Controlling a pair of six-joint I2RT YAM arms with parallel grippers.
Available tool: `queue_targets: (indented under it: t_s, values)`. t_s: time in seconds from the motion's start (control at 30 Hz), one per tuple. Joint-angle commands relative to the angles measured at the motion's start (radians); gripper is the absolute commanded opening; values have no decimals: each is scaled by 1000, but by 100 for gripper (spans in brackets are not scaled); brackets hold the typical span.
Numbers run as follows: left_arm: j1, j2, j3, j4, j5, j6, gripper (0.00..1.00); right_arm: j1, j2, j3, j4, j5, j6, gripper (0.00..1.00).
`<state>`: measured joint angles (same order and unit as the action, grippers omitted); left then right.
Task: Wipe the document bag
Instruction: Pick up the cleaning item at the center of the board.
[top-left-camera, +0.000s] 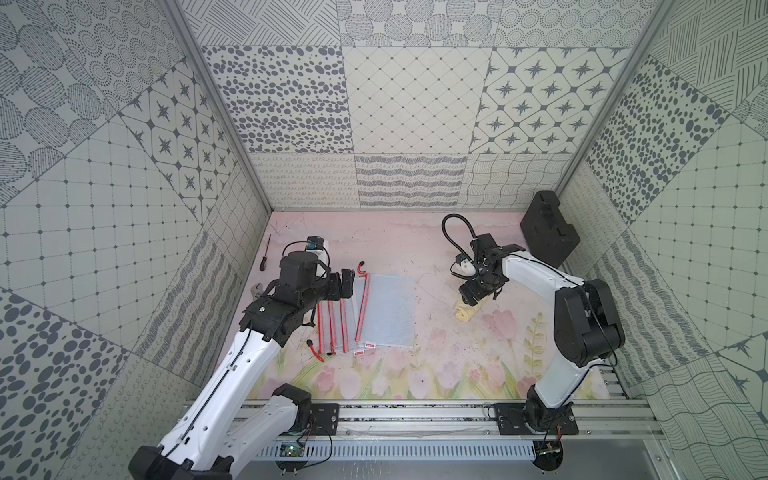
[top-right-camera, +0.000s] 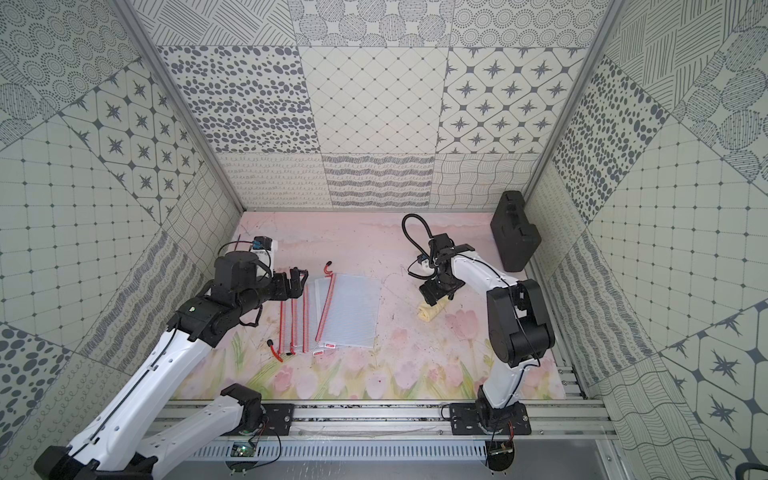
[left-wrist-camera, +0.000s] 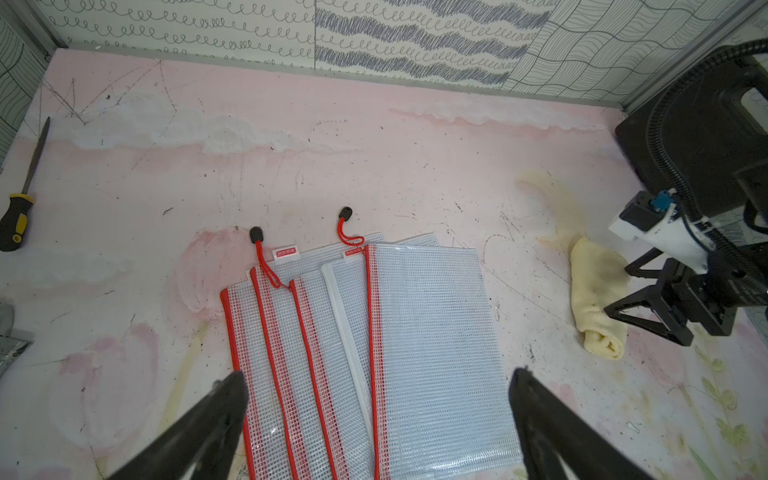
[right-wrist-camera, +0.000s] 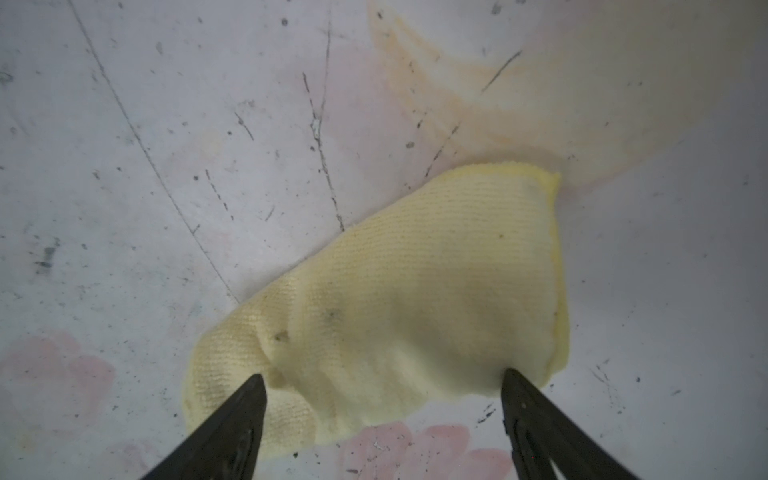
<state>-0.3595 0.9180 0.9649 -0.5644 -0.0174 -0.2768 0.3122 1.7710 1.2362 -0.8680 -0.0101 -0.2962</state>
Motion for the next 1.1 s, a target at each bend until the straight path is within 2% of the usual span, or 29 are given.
queue_targets:
  t_s: [0.0,0.2,0.37,0.53,0.7,0.87,1.07]
  values:
    - [-5,1,11,14,-9,3,98,10,46,22,-20,-2,-9,89]
    - [-7,-9,7,1,-17,1,98,42,101,22,-42,17,5,87]
    - [-8,-3,8,0,-8,-5,98,56,135,34,-52,7,29,75]
    - [-9,7,8,0,-6,-5,98,56,160,31,-63,-7,64,54]
    - [-9,17,8,0,-4,-4,98,56,148,16,-64,-12,101,39]
    - [-11,34,10,-1,6,-5,98,56,73,36,-55,-45,153,24]
    - [-22,99,18,-7,14,-24,98,56,-84,79,-28,-99,210,4]
